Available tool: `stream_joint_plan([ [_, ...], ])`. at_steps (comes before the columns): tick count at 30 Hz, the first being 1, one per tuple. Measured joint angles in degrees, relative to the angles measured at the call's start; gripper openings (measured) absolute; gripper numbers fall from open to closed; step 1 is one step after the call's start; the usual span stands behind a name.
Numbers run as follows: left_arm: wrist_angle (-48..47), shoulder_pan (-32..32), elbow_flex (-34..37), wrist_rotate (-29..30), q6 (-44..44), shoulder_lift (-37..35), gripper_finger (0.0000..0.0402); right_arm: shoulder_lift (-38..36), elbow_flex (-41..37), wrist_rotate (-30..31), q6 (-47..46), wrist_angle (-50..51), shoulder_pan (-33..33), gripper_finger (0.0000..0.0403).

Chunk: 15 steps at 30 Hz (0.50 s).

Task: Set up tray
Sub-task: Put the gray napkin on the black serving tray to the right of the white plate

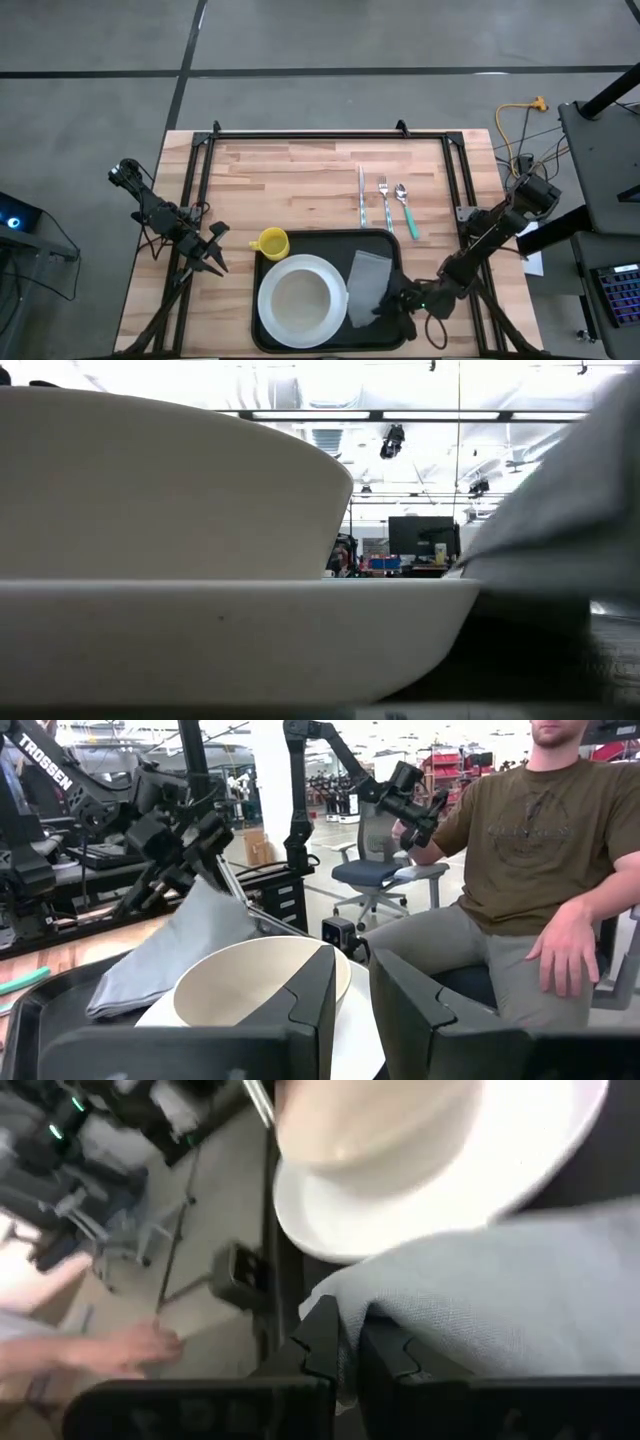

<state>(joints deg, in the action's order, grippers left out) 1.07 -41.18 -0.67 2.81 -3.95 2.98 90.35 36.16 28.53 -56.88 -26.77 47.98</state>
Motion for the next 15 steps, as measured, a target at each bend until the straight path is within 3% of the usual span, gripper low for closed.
stream_joint_plan([
  [4, 0.0, 0.0, 0.0, 0.0, 0.0, 0.0, 0.0048, 0.8, 0.1, -2.2, 1.2, -5.4, 0.4, 0.0009],
  [15, 0.0, 0.0, 0.0, 0.0, 0.0, 0.0, 0.0048, 4.6, 0.0, -9.3, -11.7, 3.4, 4.4, 0.0009],
])
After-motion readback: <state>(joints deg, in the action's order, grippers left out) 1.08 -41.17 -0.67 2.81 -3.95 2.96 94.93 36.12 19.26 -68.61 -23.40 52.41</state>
